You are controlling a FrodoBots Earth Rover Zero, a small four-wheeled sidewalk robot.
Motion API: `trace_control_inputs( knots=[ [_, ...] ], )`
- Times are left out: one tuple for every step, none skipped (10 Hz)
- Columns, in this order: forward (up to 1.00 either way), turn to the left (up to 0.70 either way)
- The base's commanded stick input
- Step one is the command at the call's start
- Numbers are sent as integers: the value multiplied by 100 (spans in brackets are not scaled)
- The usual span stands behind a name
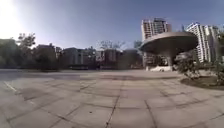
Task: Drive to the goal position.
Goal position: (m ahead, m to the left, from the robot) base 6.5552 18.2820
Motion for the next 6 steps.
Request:
trace_control_inputs(
  knots=[
    [70, 0],
    [70, 0],
    [70, 0],
    [70, 8],
    [70, 27],
    [70, 33]
  ],
)
